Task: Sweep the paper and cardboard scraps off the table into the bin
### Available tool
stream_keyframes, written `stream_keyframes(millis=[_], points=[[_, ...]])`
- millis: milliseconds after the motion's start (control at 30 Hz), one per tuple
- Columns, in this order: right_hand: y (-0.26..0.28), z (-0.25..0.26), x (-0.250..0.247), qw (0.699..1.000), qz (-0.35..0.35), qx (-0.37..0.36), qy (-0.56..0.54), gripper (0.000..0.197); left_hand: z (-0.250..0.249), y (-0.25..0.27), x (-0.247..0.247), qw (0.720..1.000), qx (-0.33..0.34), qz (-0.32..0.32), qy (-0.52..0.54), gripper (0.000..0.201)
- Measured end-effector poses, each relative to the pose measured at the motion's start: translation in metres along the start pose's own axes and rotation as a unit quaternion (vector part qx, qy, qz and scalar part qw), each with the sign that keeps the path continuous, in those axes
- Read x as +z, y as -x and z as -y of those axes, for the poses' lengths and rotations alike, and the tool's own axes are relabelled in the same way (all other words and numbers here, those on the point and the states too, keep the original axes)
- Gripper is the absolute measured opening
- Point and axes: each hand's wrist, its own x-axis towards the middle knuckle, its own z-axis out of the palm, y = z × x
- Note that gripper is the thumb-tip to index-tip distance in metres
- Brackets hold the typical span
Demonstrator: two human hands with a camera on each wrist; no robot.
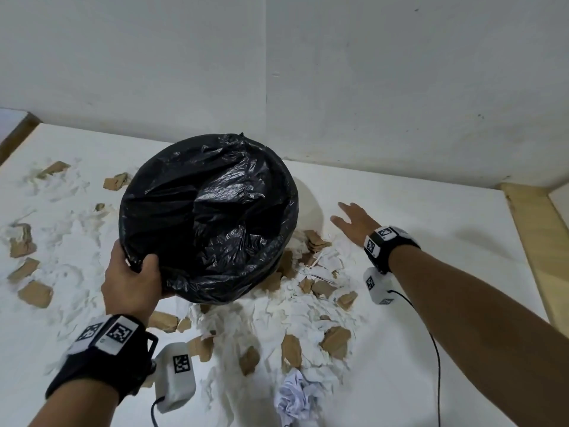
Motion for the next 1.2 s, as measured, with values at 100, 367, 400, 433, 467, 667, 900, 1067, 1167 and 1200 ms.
stream_keyframes(millis=[100, 367, 400, 433, 467, 667, 900, 1067, 1167, 1200], points=[[0.008, -0.002, 0.01, 0.999, 0.038, 0.014, -0.016, 0.068, 0.003, 0.003, 0.002, 1.0, -0.002, 0.004, 0.012, 0.038], [0.084, 0.044, 0.062, 0.992, 0.033, -0.087, -0.09, 0.062, -0.001, 0.006, -0.004, 0.999, -0.012, 0.029, 0.037, 0.048], [0.085, 0.044, 0.06, 0.991, 0.019, -0.089, -0.103, 0.061, 0.001, 0.004, -0.006, 0.999, -0.013, 0.032, 0.036, 0.044], [0.084, 0.043, 0.056, 0.991, 0.003, -0.081, -0.109, 0.061, -0.001, 0.006, -0.009, 0.999, -0.01, 0.035, 0.033, 0.039], [0.082, 0.042, 0.05, 0.992, -0.012, -0.069, -0.106, 0.061, -0.003, 0.006, -0.012, 0.999, -0.007, 0.039, 0.03, 0.036], [0.084, 0.041, 0.047, 0.995, 0.004, -0.015, -0.098, 0.063, 0.0, 0.006, -0.02, 0.999, -0.001, 0.037, 0.028, 0.035], [0.12, 0.061, 0.071, 0.992, -0.005, -0.024, -0.122, 0.064, 0.01, 0.006, -0.034, 0.998, 0.005, 0.057, 0.014, 0.04], [0.148, 0.058, 0.047, 0.993, -0.046, 0.01, -0.105, 0.063, 0.01, 0.017, -0.049, 0.997, -0.006, 0.068, 0.03, 0.049], [0.164, 0.057, 0.039, 0.992, -0.036, 0.032, -0.114, 0.063, 0.008, 0.033, -0.059, 0.996, -0.032, 0.073, 0.031, 0.043], [0.169, 0.057, 0.039, 0.992, -0.03, 0.042, -0.118, 0.063, 0.007, 0.037, -0.063, 0.996, -0.045, 0.073, 0.025, 0.039]])
